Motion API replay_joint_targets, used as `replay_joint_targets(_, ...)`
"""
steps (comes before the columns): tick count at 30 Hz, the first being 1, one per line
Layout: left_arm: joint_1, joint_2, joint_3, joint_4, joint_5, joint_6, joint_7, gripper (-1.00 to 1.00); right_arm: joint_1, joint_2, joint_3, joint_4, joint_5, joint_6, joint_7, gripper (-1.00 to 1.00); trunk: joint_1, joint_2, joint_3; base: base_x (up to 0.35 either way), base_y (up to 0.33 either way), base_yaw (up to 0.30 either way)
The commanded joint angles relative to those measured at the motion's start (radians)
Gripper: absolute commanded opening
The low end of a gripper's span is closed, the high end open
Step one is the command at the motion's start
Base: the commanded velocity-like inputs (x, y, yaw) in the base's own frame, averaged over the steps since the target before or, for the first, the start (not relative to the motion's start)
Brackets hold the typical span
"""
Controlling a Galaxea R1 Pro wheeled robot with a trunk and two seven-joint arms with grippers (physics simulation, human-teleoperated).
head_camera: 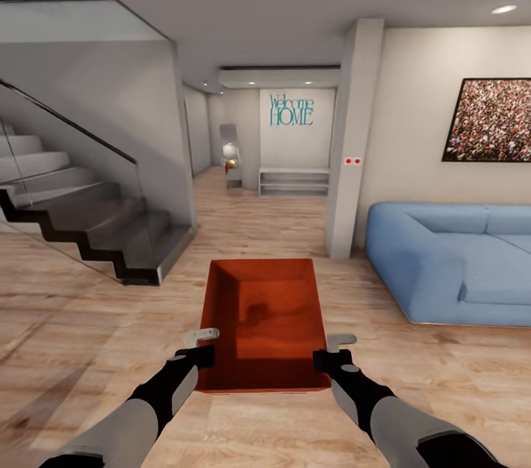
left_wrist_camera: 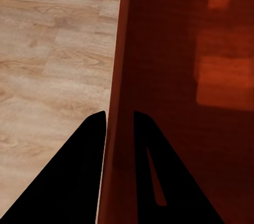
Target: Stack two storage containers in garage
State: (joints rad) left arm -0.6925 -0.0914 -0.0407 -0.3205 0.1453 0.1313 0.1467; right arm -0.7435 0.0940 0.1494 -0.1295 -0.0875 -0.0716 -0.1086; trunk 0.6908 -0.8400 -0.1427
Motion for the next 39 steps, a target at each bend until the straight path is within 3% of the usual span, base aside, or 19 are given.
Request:
replay_joint_targets(1, -0.001, 0.013, 0.014, -0.040, -0.006, 0.001, 0.011, -1.00, 0.000, 0.000, 0.001, 0.004, -0.017, -0.003, -0.005, -1.00, 0.001, -0.001, -0.002, 0.322, 0.000, 0.000)
replay_joint_targets(39, -0.001, 0.015, 0.014, -0.039, -0.004, 0.001, 0.011, -1.00, 0.000, 0.002, 0.001, 0.005, -0.013, -0.003, -0.006, -1.00, 0.001, -0.001, -0.002, 0.322, 0.000, 0.000)
